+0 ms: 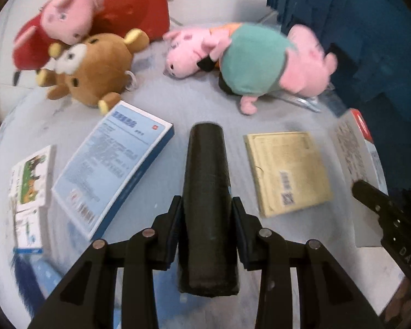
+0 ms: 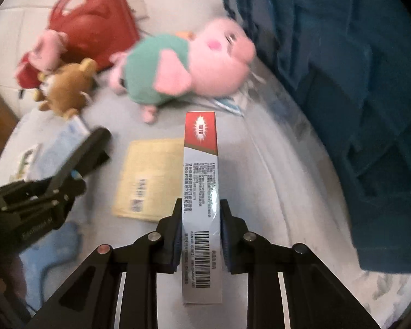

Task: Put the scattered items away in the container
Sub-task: 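Carry the black tube and medicine box over the blue crate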

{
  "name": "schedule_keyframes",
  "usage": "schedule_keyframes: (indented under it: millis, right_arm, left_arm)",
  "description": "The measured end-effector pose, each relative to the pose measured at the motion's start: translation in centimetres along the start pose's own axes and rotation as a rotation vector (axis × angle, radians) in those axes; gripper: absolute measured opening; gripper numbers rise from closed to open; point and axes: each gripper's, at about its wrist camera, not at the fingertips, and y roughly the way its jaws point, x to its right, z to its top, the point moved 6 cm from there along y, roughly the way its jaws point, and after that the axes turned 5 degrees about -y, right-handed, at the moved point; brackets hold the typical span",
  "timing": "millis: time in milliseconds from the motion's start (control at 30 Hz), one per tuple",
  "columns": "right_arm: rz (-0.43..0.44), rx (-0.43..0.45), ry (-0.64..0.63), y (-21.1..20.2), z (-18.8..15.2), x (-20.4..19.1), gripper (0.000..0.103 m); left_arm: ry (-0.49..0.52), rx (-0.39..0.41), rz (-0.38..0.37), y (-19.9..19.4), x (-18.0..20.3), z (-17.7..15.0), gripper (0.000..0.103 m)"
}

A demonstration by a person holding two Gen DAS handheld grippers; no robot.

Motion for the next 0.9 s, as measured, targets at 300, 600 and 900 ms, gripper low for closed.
schedule_keyframes:
  millis: [300,600,900]
  right_arm:
    - [0.048,0.131,-0.081,-8.3,1.7,-5.5,0.023]
    - [0.052,0.2,-0.15,-14.1,2.0,-7.3,0.023]
    - [0.159,0.309,-0.277,-21.3,5.0,-4.7,0.023]
  left_arm:
    - [-0.01,0.107,-0.02,-16.1,-2.1,0.0,0.034]
    - [-0.041,0.209,-0.006,-27.4,-2.4,-0.1,0.034]
    - [-0.137,0.333,0.051,-36.2,1.6,1.0,0.034]
